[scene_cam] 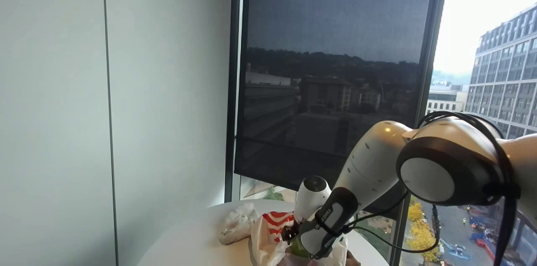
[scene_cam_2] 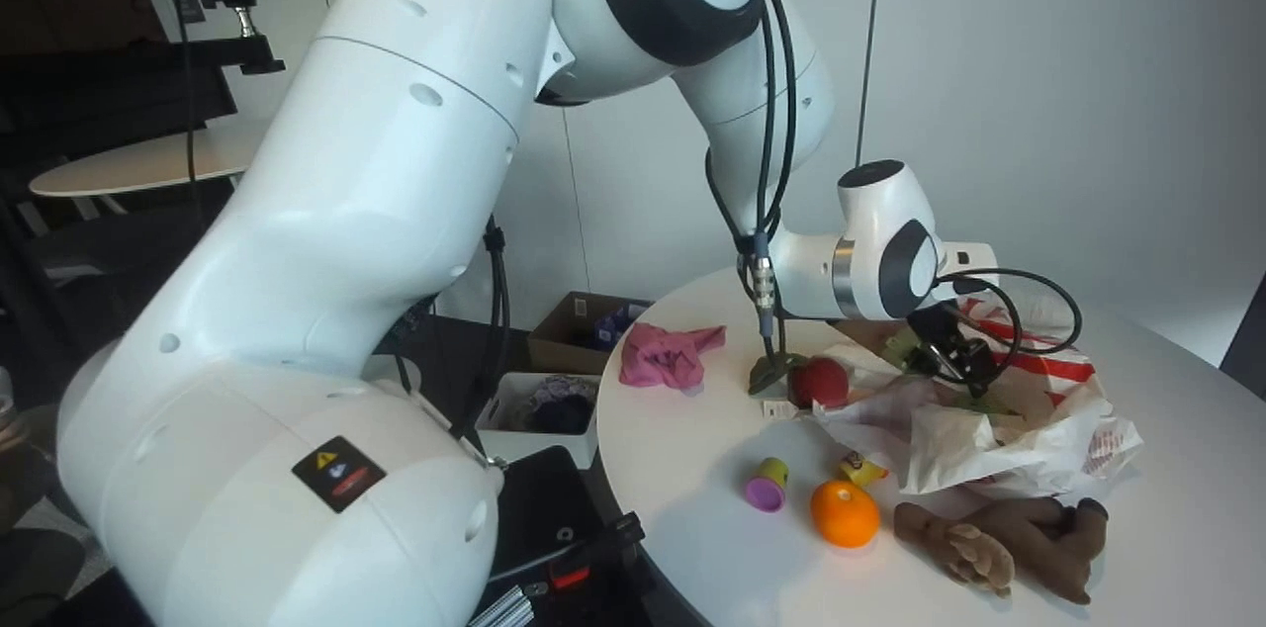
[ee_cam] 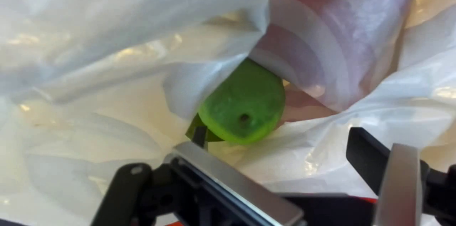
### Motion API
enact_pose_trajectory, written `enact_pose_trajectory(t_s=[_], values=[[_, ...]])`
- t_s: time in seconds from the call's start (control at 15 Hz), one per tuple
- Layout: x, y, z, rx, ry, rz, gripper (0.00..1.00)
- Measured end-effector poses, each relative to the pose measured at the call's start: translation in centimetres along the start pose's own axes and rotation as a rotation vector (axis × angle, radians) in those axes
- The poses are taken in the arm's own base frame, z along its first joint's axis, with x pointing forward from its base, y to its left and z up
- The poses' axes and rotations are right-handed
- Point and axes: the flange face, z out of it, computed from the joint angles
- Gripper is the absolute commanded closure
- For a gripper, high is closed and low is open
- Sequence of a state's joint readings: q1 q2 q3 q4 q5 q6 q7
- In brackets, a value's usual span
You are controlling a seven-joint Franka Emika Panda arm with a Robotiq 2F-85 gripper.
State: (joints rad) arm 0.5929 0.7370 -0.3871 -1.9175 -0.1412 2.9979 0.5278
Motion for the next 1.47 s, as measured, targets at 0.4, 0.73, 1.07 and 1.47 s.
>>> enact_pose_trajectory(t_s=[0.4,0.73,1.07,1.47], values=[[-2.2,0.3,-7.1,0.097,-0.230,-0.013,0.00],[-6.6,3.0,-7.5,0.062,-0.389,-0.040,0.00],[-11.8,6.3,-4.6,-0.023,-0.422,-0.102,0.00],[-15.1,8.4,-1.7,-0.069,-0.444,-0.090,0.00]])
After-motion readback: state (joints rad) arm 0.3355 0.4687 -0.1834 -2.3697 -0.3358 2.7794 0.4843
